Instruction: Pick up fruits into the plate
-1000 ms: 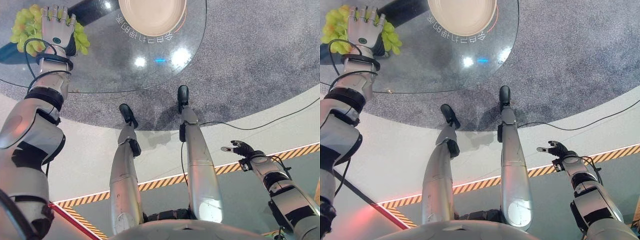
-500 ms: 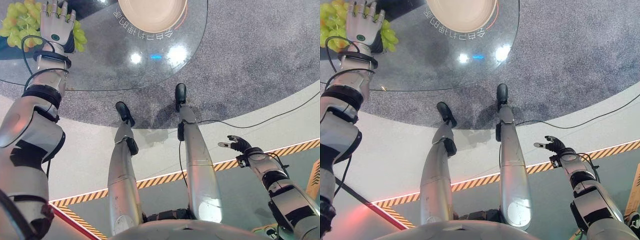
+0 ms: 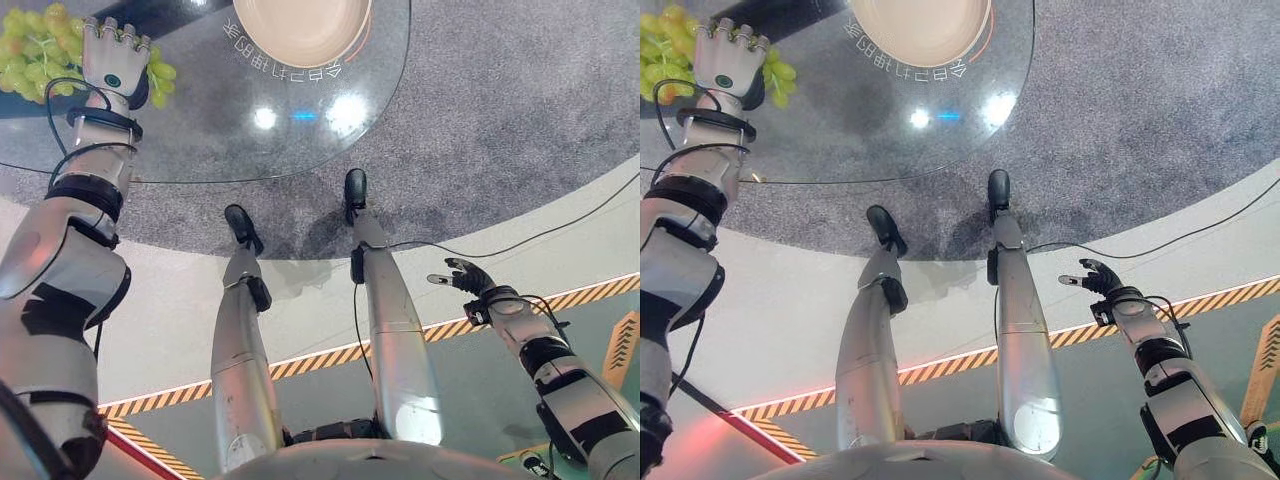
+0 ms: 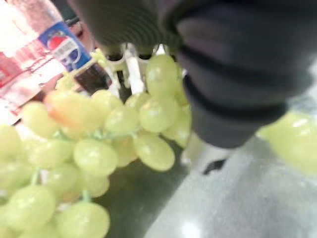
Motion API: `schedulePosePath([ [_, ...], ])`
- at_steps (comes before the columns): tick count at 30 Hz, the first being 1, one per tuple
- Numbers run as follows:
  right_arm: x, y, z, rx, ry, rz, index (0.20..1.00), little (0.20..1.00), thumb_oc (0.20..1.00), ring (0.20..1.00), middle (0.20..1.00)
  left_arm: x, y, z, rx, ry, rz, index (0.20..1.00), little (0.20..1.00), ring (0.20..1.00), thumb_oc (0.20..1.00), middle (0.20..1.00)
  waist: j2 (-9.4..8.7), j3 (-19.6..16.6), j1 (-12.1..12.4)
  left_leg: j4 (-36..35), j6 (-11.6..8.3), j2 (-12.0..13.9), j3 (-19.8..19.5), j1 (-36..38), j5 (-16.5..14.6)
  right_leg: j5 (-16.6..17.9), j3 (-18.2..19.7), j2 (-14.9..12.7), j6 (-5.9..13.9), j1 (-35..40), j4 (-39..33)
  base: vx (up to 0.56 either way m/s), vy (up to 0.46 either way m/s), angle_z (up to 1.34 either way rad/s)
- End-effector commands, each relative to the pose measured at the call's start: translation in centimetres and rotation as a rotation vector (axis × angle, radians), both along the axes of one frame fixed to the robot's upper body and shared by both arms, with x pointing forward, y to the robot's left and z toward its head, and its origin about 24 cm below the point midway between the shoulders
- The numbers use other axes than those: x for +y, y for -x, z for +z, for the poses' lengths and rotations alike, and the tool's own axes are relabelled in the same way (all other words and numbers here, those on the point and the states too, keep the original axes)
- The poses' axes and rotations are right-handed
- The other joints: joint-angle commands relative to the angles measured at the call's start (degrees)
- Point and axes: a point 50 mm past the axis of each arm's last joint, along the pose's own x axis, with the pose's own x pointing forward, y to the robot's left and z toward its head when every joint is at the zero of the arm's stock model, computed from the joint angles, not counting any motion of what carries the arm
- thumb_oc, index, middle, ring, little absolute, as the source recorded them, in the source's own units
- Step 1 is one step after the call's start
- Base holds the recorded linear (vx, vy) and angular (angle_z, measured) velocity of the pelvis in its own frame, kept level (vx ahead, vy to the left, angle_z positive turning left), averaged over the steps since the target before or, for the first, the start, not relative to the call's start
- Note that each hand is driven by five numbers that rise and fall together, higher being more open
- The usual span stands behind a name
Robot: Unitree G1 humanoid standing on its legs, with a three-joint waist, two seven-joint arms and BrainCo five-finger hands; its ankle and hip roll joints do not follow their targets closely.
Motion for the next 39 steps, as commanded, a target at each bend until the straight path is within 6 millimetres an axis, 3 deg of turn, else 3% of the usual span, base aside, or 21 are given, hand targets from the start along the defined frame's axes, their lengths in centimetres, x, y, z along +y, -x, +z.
schedulePosePath([
  [1, -1.7, 1.8, -0.7, 0.037, 0.016, -0.052, 1.000, 1.000, 1.000, 1.000, 1.000, 4.4, 2.1, -6.6, 0.213, 0.038, 0.178, 0.200, 0.200, 0.200, 0.200, 0.200, -3.51, 1.1, 1.1, 2.7, -0.33, -4.8, 0.4, -1.1, -6.4, -2.2, -0.7, 3.1, 1.48, 2.9, -3.1, 0.05, 0.000, -0.07],
  [8, -1.8, 1.7, -0.4, 0.032, 0.015, -0.044, 1.000, 1.000, 1.000, 1.000, 1.000, 5.1, 2.7, -7.2, 0.179, 0.093, 0.184, 0.200, 0.200, 0.200, 0.200, 0.200, -3.80, 1.1, 1.2, 2.4, -0.42, -4.9, 0.6, -0.5, -6.4, -1.6, -0.9, 2.9, 1.72, 3.9, -4.2, 0.00, -0.001, -0.01],
  [12, -1.8, 1.7, -0.4, 0.028, 0.022, -0.034, 1.000, 1.000, 1.000, 1.000, 1.000, 4.8, 2.6, -7.1, 0.098, 0.215, 0.129, 0.200, 0.200, 0.200, 0.200, 0.200, -3.78, 1.1, 1.2, 2.1, -0.29, -5.1, 0.7, 0.1, -6.3, -1.8, -0.8, 3.0, 1.66, 4.3, -4.1, -0.02, 0.003, 0.00],
  [13, -1.8, 1.4, 0.0, 0.013, 0.022, -0.033, 1.000, 1.000, 1.000, 1.000, 1.000, 4.7, 2.5, -6.4, 0.070, 0.236, 0.119, 0.200, 0.200, 0.200, 0.200, 0.200, -3.96, 1.1, 0.9, 1.3, 0.16, -5.4, 1.3, -1.3, -4.1, 0.1, -0.8, 2.7, 1.27, 2.9, -4.8, -0.07, 0.008, 0.01],
  [20, 0.1, 1.3, -0.7, -0.002, 0.015, -0.003, 1.000, 1.000, 1.000, 1.000, 1.000, 3.2, 1.8, -4.4, -0.276, 0.971, -0.164, 0.200, 0.200, 0.200, 0.200, 0.200, -4.50, 1.1, 1.9, -0.9, 0.27, -5.7, 0.9, 1.5, -3.4, -0.7, -1.3, 3.2, 1.35, 5.8, -5.5, -0.02, -0.012, 0.01],
  [25, 2.0, 1.8, -1.7, 0.005, -0.002, 0.022, 1.000, 1.000, 1.000, 1.000, 1.000, 1.8, 1.3, -3.6, -0.386, 1.281, -0.344, 0.200, 0.200, 0.200, 0.200, 0.200, -5.15, 1.1, 2.7, -2.1, 0.20, -5.6, 0.7, 3.7, -3.4, -1.0, -2.3, 3.2, 1.63, 8.1, -6.0, -0.02, -0.059, 0.04],
  [33, 3.3, 2.0, -2.1, 0.011, 0.001, 0.039, 1.000, 1.000, 1.000, 1.000, 1.000, 0.3, 0.8, -3.1, -0.422, 1.542, -0.499, 0.200, 0.200, 0.200, 0.200, 0.200, -5.37, 1.1, 2.7, -3.3, 0.36, -5.3, 1.5, 5.2, -3.5, -1.0, -3.2, 3.1, 1.75, 9.2, -6.7, -0.02, -0.029, 0.05],
  [39, 3.1, 2.6, -2.5, 0.005, 0.030, 0.035, 1.000, 1.000, 1.000, 1.000, 1.000, -1.2, 0.5, -2.5, -0.414, 1.636, -0.637, 0.200, 0.200, 0.200, 0.200, 0.200, -4.89, 1.1, 2.4, -3.6, 0.55, -5.6, 2.1, 5.9, -3.5, -0.9, -3.2, 3.0, 1.68, 9.7, -6.9, 0.00, 0.000, 0.00],
])
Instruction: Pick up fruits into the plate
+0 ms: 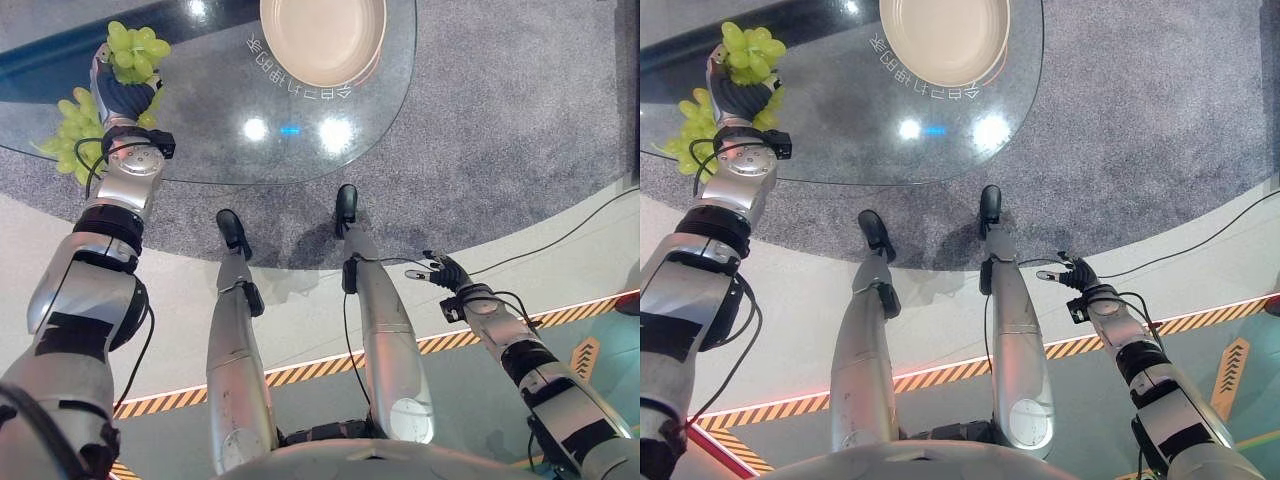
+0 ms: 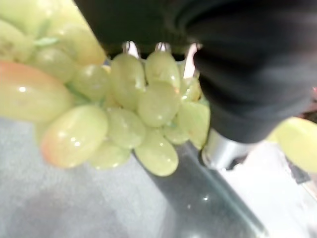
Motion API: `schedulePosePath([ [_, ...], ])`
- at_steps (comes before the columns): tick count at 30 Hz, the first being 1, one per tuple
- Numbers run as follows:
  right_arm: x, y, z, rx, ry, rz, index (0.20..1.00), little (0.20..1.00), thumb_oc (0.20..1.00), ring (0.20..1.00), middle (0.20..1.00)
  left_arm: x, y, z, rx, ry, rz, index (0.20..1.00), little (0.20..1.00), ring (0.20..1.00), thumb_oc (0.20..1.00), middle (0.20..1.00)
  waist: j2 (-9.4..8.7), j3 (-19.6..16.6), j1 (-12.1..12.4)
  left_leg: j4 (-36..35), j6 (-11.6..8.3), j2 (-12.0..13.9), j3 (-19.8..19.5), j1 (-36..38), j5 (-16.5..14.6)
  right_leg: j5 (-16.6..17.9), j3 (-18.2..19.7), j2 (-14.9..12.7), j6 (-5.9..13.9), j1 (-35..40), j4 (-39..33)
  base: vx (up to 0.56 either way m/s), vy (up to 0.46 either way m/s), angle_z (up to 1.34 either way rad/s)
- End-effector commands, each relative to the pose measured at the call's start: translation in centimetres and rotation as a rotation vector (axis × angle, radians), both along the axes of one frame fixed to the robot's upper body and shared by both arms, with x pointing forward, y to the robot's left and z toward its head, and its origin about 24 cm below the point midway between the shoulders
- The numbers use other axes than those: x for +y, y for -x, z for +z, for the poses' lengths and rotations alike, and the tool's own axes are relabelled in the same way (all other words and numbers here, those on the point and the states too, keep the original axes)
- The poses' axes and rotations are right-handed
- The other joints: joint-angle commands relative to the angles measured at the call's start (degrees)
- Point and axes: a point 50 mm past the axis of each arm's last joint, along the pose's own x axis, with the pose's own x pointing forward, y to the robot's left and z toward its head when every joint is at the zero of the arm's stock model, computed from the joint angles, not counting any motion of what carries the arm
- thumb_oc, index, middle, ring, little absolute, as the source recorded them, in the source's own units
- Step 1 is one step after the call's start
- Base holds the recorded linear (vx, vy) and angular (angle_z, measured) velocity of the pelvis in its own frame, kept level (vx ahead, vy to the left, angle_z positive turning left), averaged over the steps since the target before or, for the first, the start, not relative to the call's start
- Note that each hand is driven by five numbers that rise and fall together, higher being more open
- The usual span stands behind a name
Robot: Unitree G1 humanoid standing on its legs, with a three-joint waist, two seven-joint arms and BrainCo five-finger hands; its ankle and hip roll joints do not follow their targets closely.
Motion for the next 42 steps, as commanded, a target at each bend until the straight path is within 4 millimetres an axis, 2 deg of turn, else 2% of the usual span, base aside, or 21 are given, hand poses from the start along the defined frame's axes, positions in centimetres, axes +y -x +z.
schedulePosePath([
  [1, -0.8, 2.9, -2.1, 0.055, 0.042, -0.024, 1.000, 1.000, 1.000, 1.000, 1.000, -0.6, 0.2, 0.6, -0.094, 0.104, -0.099, 0.200, 0.200, 0.200, 0.200, 0.200, -1.91, 0.9, 0.1, 1.2, 1.06, -5.7, 3.8, 0.0, -5.4, -1.9, -0.4, 2.7, 2.68, 2.9, -3.8, 0.00, 0.000, 0.00],
  [7, -0.7, 3.0, -1.6, -0.029, 0.092, -0.027, 1.000, 1.000, 1.000, 1.000, 1.000, -2.5, 0.4, 1.3, -0.225, 0.237, -0.255, 0.200, 0.200, 0.200, 0.200, 0.200, -1.77, 0.9, 0.2, 1.2, 1.19, -5.8, 4.4, 2.0, -5.7, -2.1, -0.7, 2.3, 2.68, 4.8, -3.7, -0.02, 0.009, 0.03],
  [12, 0.3, 3.2, -0.6, -0.159, 0.095, -0.019, 1.000, 1.000, 1.000, 1.000, 1.000, -3.7, 1.4, 0.9, -0.325, 0.341, -0.398, 0.200, 0.200, 0.200, 0.200, 0.200, -2.10, 0.9, 1.1, 0.3, 1.30, -6.0, 5.0, 7.1, -6.4, -2.6, -1.8, 1.6, 2.94, 10.2, -4.1, -0.04, -0.027, 0.02],
  [16, 1.4, 3.4, 0.3, -0.239, 0.031, -0.010, 1.000, 1.000, 1.000, 1.000, 1.000, -4.2, 2.4, -0.2, -0.345, 0.357, -0.476, 0.200, 0.200, 0.200, 0.200, 0.200, -1.92, 0.9, 2.1, -1.2, 1.40, -5.8, 5.2, 13.3, -7.0, -3.7, -2.8, 1.0, 3.23, 16.1, -4.3, -0.02, -0.046, 0.02],
  [23, 2.4, 3.0, 3.0, -0.352, -0.065, 0.059, 1.000, 1.000, 1.000, 1.000, 1.000, -4.5, 4.8, -4.0, -0.320, 0.413, -0.603, 0.200, 0.200, 0.200, 0.200, 0.200, -0.79, 0.9, 4.6, -5.5, 1.09, -5.3, 4.9, 28.5, -7.3, -5.5, -4.1, -1.0, 3.89, 31.2, -6.6, 0.05, -0.024, 0.04],
  [26, 2.8, 2.5, 5.4, -0.398, -0.090, 0.162, 1.000, 1.000, 1.000, 1.000, 1.000, -5.6, 6.8, -6.8, -0.256, 0.448, -0.693, 0.200, 0.200, 0.200, 0.200, 0.200, 0.80, -4.0, 5.7, -8.4, 0.62, -4.9, 4.4, 34.6, -7.2, -6.1, -5.2, -1.6, 3.58, 38.2, -9.8, 0.15, 0.020, 0.04],
  [27, 2.8, 2.5, 5.4, -0.398, -0.090, 0.163, 1.000, 1.000, 1.000, 1.000, 1.000, -5.6, 6.8, -6.8, -0.255, 0.449, -0.692, 0.200, 0.200, 0.200, 0.200, 0.200, 0.81, -4.1, 5.7, -8.6, 0.63, -4.9, 4.4, 34.5, -6.9, -5.9, -5.2, -1.6, 3.55, 38.2, -10.0, 0.16, 0.026, 0.12],
  [29, 3.4, 2.2, 7.3, -0.427, -0.139, 0.258, 1.000, 1.000, 1.000, 1.000, 1.000, -6.7, 8.2, -8.6, -0.206, 0.452, -0.750, 0.200, 0.200, 0.200, 0.200, 0.200, 1.68, -7.9, 6.4, -10.4, 0.42, -4.4, 3.9, 38.6, -6.8, -6.5, -6.1, -1.8, 3.34, 43.0, -11.8, 0.16, 0.020, 0.10],
  [32, 4.0, 1.3, 9.2, -0.450, -0.215, 0.329, 1.000, 1.000, 1.000, 1.000, 1.000, -7.6, 8.8, -9.7, -0.162, 0.475, -0.791, 0.200, 0.200, 0.200, 0.200, 0.200, 1.95, -11.3, 7.5, -11.2, 0.39, -4.3, 3.0, 41.6, -6.9, -6.5, -6.5, -2.0, 3.27, 46.5, -12.7, 0.18, -0.016, 0.04],
  [33, 4.8, 0.6, 10.0, -0.457, -0.269, 0.362, 1.000, 1.000, 1.000, 1.000, 1.000, -7.9, 8.8, -10.2, -0.141, 0.488, -0.811, 0.200, 0.200, 0.200, 0.200, 0.200, 1.99, -13.2, 8.1, -11.6, 0.43, -4.3, 2.6, 42.8, -6.9, -6.4, -6.8, -2.0, 3.17, 47.8, -13.0, 0.15, -0.044, 0.03],
  [38, 8.2, -0.2, 12.8, -0.485, -0.360, 0.537, 1.000, 1.000, 1.000, 1.000, 1.000, -9.9, 9.3, -11.2, -0.042, 0.493, -0.993, 0.200, 0.200, 0.200, 0.200, 0.200, 2.26, -18.8, 9.4, -12.5, 0.65, -3.8, 1.8, 46.9, -7.4, -7.4, -7.3, -2.0, 2.73, 52.1, -13.0, 0.17, -0.047, 0.06],
  [42, 10.3, -0.6, 14.4, -0.431, -0.472, 0.674, 1.000, 1.000, 1.000, 1.000, 1.000, -11.1, 9.5, -10.3, -0.005, 0.463, -1.125, 0.200, 0.200, 0.200, 0.200, 0.200, 2.43, -21.1, 10.2, -13.1, 0.74, -3.3, 1.8, 50.4, -8.2, -8.0, -7.9, -2.0, 2.67, 55.6, -13.6, 0.09, -0.018, 0.04],
])
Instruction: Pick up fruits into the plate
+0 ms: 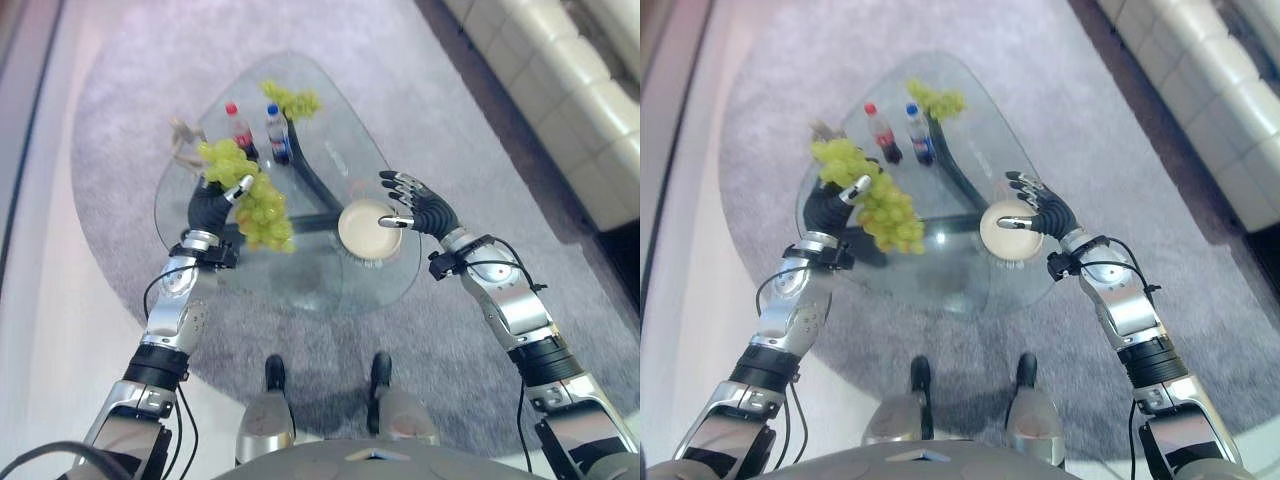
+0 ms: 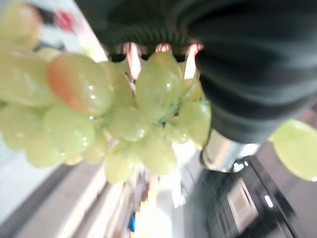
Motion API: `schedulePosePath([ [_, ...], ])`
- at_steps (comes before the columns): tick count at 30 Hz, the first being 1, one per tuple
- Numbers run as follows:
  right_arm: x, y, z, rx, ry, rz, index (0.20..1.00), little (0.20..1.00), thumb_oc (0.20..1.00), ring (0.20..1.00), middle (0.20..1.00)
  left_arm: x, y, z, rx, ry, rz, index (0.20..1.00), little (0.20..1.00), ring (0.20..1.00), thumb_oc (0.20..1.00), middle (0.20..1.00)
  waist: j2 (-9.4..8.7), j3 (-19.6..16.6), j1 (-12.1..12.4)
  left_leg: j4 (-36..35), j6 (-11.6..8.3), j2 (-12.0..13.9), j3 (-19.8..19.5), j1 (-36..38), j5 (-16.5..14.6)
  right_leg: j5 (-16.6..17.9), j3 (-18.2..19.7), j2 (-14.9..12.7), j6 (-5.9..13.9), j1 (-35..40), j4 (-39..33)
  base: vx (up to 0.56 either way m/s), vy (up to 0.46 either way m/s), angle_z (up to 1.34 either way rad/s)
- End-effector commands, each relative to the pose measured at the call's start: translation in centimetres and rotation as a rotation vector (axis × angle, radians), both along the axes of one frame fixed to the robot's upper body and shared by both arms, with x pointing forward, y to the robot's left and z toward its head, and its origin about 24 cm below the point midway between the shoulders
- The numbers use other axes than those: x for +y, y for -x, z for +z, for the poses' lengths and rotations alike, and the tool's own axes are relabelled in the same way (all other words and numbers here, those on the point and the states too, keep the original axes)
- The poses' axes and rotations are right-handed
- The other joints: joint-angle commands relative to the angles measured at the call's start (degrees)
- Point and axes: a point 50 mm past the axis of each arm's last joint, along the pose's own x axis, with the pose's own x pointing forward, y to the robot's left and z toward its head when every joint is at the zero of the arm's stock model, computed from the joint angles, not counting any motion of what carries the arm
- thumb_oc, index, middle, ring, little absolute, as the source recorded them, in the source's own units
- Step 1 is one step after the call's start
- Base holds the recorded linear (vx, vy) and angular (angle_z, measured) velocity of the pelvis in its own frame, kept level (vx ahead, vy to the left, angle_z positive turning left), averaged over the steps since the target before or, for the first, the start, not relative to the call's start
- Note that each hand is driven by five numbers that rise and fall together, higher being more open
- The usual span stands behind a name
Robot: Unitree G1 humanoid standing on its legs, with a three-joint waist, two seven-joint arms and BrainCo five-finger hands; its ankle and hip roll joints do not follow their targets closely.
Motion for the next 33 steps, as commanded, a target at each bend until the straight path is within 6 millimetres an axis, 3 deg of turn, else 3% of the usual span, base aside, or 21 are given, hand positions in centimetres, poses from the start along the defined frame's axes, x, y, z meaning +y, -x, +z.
schedulePosePath([
  [1, 2.5, 0.8, -0.2, 0.135, -0.124, 0.228, 1.000, 1.000, 1.000, 1.000, 1.000, -1.3, 0.4, 1.8, -0.079, -0.013, -0.165, 0.200, 0.200, 0.200, 0.200, 0.200, -2.10, -7.3, 0.6, 5.7, 0.86, -1.5, 1.5, -0.6, -8.9, -7.7, -2.6, -2.2, 0.59, 2.4, 6.2, 0.09, -0.008, 0.03],
  [9, 7.9, 3.8, 0.4, 0.363, -0.363, 0.664, 1.000, 1.000, 1.000, 1.000, 1.000, -2.8, 1.5, 3.7, -0.127, 0.006, -0.362, 0.200, 0.200, 0.200, 0.200, 0.200, -1.94, -9.8, 1.4, 2.9, 0.43, -0.6, 1.9, 2.9, -8.8, -6.9, -3.4, -2.6, 1.65, 5.6, 3.3, 0.01, -0.004, 0.01],
  [14, 10.2, 5.3, 1.4, 0.417, -0.420, 0.796, 1.000, 1.000, 1.000, 1.000, 1.000, -3.8, 1.7, 4.7, -0.178, 0.015, -0.435, 0.200, 0.200, 0.200, 0.200, 0.200, -1.87, -10.4, 1.3, 1.7, 0.43, -0.5, 2.4, 3.6, -8.4, -6.1, -3.2, -2.7, 1.97, 6.0, 2.0, -0.01, -0.002, 0.01],
  [26, 12.6, 6.0, 2.7, 0.420, -0.518, 0.831, 1.000, 1.000, 1.000, 1.000, 1.000, -6.2, 2.3, 5.8, -0.197, 0.095, -0.584, 0.200, 0.200, 0.200, 0.200, 0.200, -1.69, -10.9, 0.5, 1.3, 0.63, -0.4, 2.8, 4.1, -8.4, -5.5, -1.7, -2.6, 2.07, 6.0, 1.3, 0.00, 0.001, -0.02],
  [31, 12.5, 5.5, 3.0, 0.389, -0.545, 0.751, 1.000, 1.000, 1.000, 1.000, 1.000, -6.3, 2.4, 5.5, -0.204, 0.110, -0.575, 0.200, 0.200, 0.200, 0.200, 0.200, -1.45, -10.8, 0.3, 1.2, 0.76, -0.4, 2.9, 4.2, -8.5, -5.5, -1.2, -2.5, 1.99, 5.9, 1.3, 0.00, 0.014, -0.04],
  [33, 11.7, 4.8, 2.9, 0.331, -0.529, 0.637, 1.000, 1.000, 1.000, 1.000, 1.000, -5.9, 2.5, 5.5, -0.210, 0.107, -0.534, 0.200, 0.200, 0.200, 0.200, 0.200, -1.38, -10.9, 0.2, 1.2, 0.81, -0.4, 2.7, 4.2, -8.5, -5.6, -1.0, -2.5, 1.96, 5.9, 1.2, 0.00, 0.011, -0.02],
])
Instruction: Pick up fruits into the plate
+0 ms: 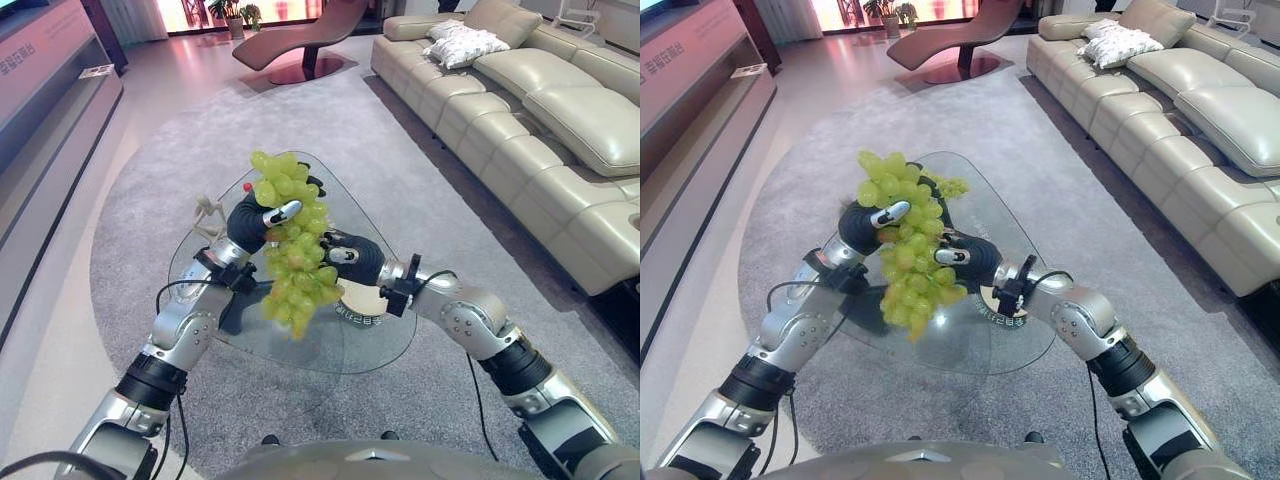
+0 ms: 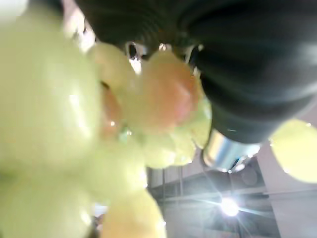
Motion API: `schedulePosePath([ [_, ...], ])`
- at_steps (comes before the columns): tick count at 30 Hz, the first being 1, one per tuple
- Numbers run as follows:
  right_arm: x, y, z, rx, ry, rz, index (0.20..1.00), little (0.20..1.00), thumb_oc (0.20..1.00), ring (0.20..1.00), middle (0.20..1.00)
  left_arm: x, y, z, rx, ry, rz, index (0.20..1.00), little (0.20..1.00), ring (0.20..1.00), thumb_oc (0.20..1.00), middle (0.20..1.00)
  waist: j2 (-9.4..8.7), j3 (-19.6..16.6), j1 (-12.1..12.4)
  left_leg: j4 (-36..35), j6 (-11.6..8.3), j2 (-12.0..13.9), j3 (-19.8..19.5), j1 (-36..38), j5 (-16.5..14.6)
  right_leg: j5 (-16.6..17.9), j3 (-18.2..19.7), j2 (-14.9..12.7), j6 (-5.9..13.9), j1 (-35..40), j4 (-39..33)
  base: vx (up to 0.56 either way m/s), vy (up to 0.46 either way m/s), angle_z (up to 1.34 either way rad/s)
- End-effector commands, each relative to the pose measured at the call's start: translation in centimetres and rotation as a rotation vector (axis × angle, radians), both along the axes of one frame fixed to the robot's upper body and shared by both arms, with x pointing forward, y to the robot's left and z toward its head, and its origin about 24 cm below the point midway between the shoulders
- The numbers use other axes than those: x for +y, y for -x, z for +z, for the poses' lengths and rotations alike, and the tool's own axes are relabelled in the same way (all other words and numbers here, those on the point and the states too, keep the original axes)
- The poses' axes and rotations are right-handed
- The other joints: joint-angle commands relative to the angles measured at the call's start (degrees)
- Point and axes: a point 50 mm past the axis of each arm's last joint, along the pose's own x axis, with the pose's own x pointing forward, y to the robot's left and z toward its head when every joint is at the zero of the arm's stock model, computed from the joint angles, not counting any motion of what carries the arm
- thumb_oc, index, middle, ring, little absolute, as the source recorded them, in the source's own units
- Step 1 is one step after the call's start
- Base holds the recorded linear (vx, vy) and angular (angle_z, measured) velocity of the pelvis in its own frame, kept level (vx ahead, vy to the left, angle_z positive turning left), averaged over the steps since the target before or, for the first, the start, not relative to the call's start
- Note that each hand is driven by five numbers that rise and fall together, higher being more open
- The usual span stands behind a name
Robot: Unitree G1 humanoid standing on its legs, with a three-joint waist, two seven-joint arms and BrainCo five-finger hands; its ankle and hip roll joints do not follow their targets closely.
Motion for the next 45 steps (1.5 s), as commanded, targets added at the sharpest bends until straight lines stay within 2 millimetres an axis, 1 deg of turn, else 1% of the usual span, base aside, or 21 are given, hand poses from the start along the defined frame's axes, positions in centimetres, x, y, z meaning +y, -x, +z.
schedulePosePath([
  [1, 1.9, 0.2, 4.8, -0.225, -0.146, -0.029, 1.000, 1.000, 1.000, 1.000, 1.000, -1.4, 0.0, 3.3, -0.155, 0.039, -0.062, 0.200, 0.200, 0.200, 0.200, 0.200, -1.26, -1.5, 0.3, 2.5, 0.79, -0.5, 1.8, -0.5, -8.2, -5.7, -1.4, -2.8, 1.80, 1.4, 3.4, 0.00, 0.000, 0.00],
  [2, 1.4, 0.0, 5.0, -0.239, -0.136, -0.079, 1.000, 1.000, 1.000, 1.000, 1.000, -1.1, 0.0, 3.3, -0.156, 0.041, -0.047, 0.200, 0.200, 0.200, 0.200, 0.200, -1.24, -1.5, 0.2, 2.6, 0.75, -0.5, 1.8, -0.5, -8.2, -5.7, -1.3, -2.8, 1.80, 1.3, 3.3, 0.00, 0.000, 0.00],
  [3, 0.7, -0.5, 5.2, -0.268, -0.118, -0.167, 1.000, 1.000, 1.000, 1.000, 1.000, -0.8, 0.0, 3.5, -0.164, 0.036, -0.019, 0.200, 0.200, 0.200, 0.200, 0.200, -1.20, -1.3, 0.1, 2.5, 0.76, -0.5, 1.7, -0.5, -8.2, -5.7, -1.2, -2.7, 1.78, 1.3, 3.4, 0.00, 0.000, 0.00],
  [4, 0.3, -0.8, 5.4, -0.292, -0.110, -0.207, 1.000, 1.000, 1.000, 1.000, 1.000, -0.6, 0.0, 3.6, -0.169, 0.033, -0.007, 0.200, 0.200, 0.200, 0.200, 0.200, -1.17, -1.3, 0.0, 2.5, 0.77, -0.5, 1.7, -0.5, -8.2, -5.7, -1.1, -2.7, 1.77, 1.3, 3.4, 0.00, 0.000, 0.00],
  [5, -0.2, -1.1, 5.6, -0.284, -0.114, -0.227, 1.000, 1.000, 1.000, 1.000, 1.000, -0.3, 0.0, 3.8, -0.175, 0.034, 0.009, 0.200, 0.200, 0.200, 0.200, 0.200, -1.08, -1.2, 0.0, 2.5, 0.76, -0.5, 1.7, -0.6, -8.1, -5.7, -1.1, -2.7, 1.75, 1.2, 3.4, 0.00, 0.000, 0.00],
  [7, 0.0, -1.0, 5.5, -0.257, -0.123, -0.197, 1.000, 1.000, 1.000, 1.000, 1.000, -0.1, -0.1, 4.0, -0.187, 0.032, 0.038, 0.200, 0.200, 0.200, 0.200, 0.200, -1.01, -1.1, -0.1, 2.5, 0.77, -0.6, 1.7, -0.8, -8.1, -5.7, -1.1, -2.7, 1.74, 1.1, 3.3, -0.04, 0.016, -0.02],
  [9, 0.8, -0.5, 5.1, -0.209, -0.140, -0.115, 1.000, 1.000, 1.000, 1.000, 1.000, -0.2, -0.1, 4.5, -0.209, 0.025, 0.049, 0.200, 0.200, 0.200, 0.200, 0.200, -0.92, -0.9, -0.1, 2.4, 0.81, -0.7, 1.7, -0.8, -8.1, -5.8, -1.4, -2.7, 1.73, 1.1, 3.3, -0.04, 0.014, -0.03],
  [14, 3.2, 1.3, 4.0, -0.050, -0.177, 0.097, 1.000, 1.000, 1.000, 1.000, 1.000, -0.8, -0.2, 4.5, -0.223, -0.030, 0.068, 0.200, 0.200, 0.200, 0.200, 0.200, -1.11, -0.9, 0.5, 2.5, 0.80, -0.7, 1.5, -0.8, -8.1, -5.8, -1.7, -2.8, 1.74, 1.4, 3.2, 0.00, 0.000, 0.00],
  [18, 5.8, 3.4, 3.1, 0.079, -0.192, 0.275, 1.000, 1.000, 1.000, 1.000, 1.000, -1.7, -0.9, 3.8, -0.165, -0.084, 0.114, 0.200, 0.200, 0.200, 0.200, 0.200, -1.31, -1.1, 0.9, 2.4, 0.74, -0.6, 1.6, -1.0, -7.9, -5.8, -2.1, -2.8, 1.73, 1.4, 3.1, 0.00, 0.000, 0.00],
  [21, 7.4, 4.7, 2.5, 0.156, -0.170, 0.358, 1.000, 1.000, 1.000, 1.000, 1.000, -2.7, -1.0, 3.2, -0.149, -0.099, 0.103, 0.200, 0.200, 0.200, 0.200, 0.200, -1.39, -1.1, 1.2, 2.3, 0.84, -0.6, 1.5, -0.9, -7.8, -5.9, -2.1, -2.7, 1.61, 1.5, 3.1, 0.00, 0.000, 0.00],
  [23, 8.2, 5.3, 2.0, 0.199, -0.149, 0.394, 1.000, 1.000, 1.000, 1.000, 1.000, -3.4, -1.0, 3.2, -0.151, -0.088, 0.090, 0.200, 0.200, 0.200, 0.200, 0.200, -1.45, -1.2, 1.3, 2.3, 0.93, -0.6, 1.5, -0.8, -7.7, -6.0, -1.9, -2.6, 1.54, 1.5, 3.1, 0.00, 0.000, 0.00],
  [26, 9.1, 6.1, 1.3, 0.245, -0.123, 0.436, 1.000, 1.000, 1.000, 1.000, 1.000, -4.5, -0.8, 3.7, -0.176, -0.075, 0.068, 0.200, 0.200, 0.200, 0.200, 0.200, -1.64, -1.2, 1.3, 2.2, 0.96, -0.6, 1.4, -0.8, -7.6, -6.0, -1.6, -2.4, 1.44, 1.6, 3.0, 0.00, 0.000, 0.00],
  [28, 9.1, 6.1, 1.3, 0.247, -0.123, 0.440, 1.000, 1.000, 1.000, 1.000, 1.000, -4.6, -0.8, 3.8, -0.178, -0.074, 0.067, 0.200, 0.200, 0.200, 0.200, 0.200, -1.66, -1.2, 1.3, 2.2, 0.95, -0.6, 1.4, -0.8, -7.6, -6.0, -1.6, -2.4, 1.44, 1.6, 3.0, 0.00, 0.000, 0.00],
  [29, 9.4, 6.5, 1.0, 0.264, -0.119, 0.455, 1.000, 1.000, 1.000, 1.000, 1.000, -5.3, -0.8, 4.1, -0.187, -0.074, 0.050, 0.200, 0.200, 0.200, 0.200, 0.200, -1.72, -1.2, 1.1, 2.0, 0.94, -0.6, 1.2, -0.7, -7.6, -6.0, -1.3, -2.3, 1.45, 1.6, 3.0, 0.00, 0.000, 0.00],
  [30, 9.5, 6.5, 1.0, 0.266, -0.120, 0.456, 1.000, 1.000, 1.000, 1.000, 1.000, -5.5, -0.7, 4.1, -0.188, -0.077, 0.046, 0.200, 0.200, 0.200, 0.200, 0.200, -1.74, -1.2, 1.1, 2.0, 0.93, -0.6, 1.2, -0.8, -7.6, -6.0, -1.2, -2.3, 1.45, 1.6, 3.0, 0.00, 0.000, 0.00],
  [32, 9.9, 6.7, 1.3, 0.270, -0.133, 0.467, 1.000, 1.000, 1.000, 1.000, 1.000, -6.5, -0.7, 4.3, -0.176, -0.093, 0.027, 0.200, 0.200, 0.200, 0.200, 0.200, -1.81, -1.3, 0.9, 2.0, 0.99, -0.7, 1.1, -0.7, -7.6, -6.0, -1.0, -2.2, 1.47, 1.6, 2.9, 0.00, 0.000, 0.00],
  [37, 10.5, 6.7, 2.1, 0.261, -0.180, 0.464, 1.000, 1.000, 1.000, 1.000, 1.000, -7.6, -0.8, 4.1, -0.143, -0.121, 0.013, 0.200, 0.200, 0.200, 0.200, 0.200, -1.87, -1.4, 0.7, 2.1, 1.08, -0.7, 1.3, -0.8, -7.7, -6.0, -0.9, -2.2, 1.50, 1.4, 3.0, 0.00, 0.000, 0.00],
  [38, 10.7, 6.6, 2.4, 0.253, -0.194, 0.445, 0.476, 0.476, 0.476, 0.476, 0.476, -7.8, -0.9, 3.8, -0.129, -0.128, 0.009, 0.200, 0.200, 0.200, 0.200, 0.200, -1.86, -1.4, 0.7, 2.1, 1.10, -0.7, 1.3, -0.8, -7.7, -6.1, -0.8, -2.2, 1.56, 1.4, 3.1, 0.00, 0.000, 0.00],
  [39, 10.7, 6.4, 2.5, 0.246, -0.204, 0.426, 0.200, 0.200, 0.200, 0.200, 0.200, -7.8, -0.9, 3.6, -0.121, -0.133, 0.006, 0.200, 0.200, 0.200, 0.200, 0.200, -1.85, -1.4, 0.7, 2.2, 1.12, -0.7, 1.3, -0.8, -7.7, -6.1, -0.8, -2.2, 1.55, 1.3, 3.1, 0.00, 0.000, 0.00],
  [41, 10.9, 6.0, 2.8, 0.231, -0.226, 0.389, 0.200, 0.200, 0.200, 0.200, 0.200, -8.1, -1.0, 3.0, -0.098, -0.148, 0.010, 0.200, 0.200, 0.200, 0.200, 0.200, -1.69, -1.4, 0.6, 2.3, 1.23, -0.7, 1.5, -0.8, -7.7, -6.1, -0.6, -2.2, 1.52, 1.3, 3.1, 0.00, 0.000, 0.00],
  [45, 10.7, 5.7, 2.8, 0.226, -0.244, 0.355, 0.200, 0.200, 0.200, 0.200, 0.200, -7.6, -1.3, 2.5, -0.058, -0.136, 0.058, 0.200, 0.200, 0.200, 0.200, 0.200, -1.51, -1.2, 0.6, 2.3, 1.24, -0.6, 1.7, -0.6, -7.6, -6.0, -0.8, -2.2, 1.45, 1.4, 3.1, 0.00, 0.000, 0.00],
])
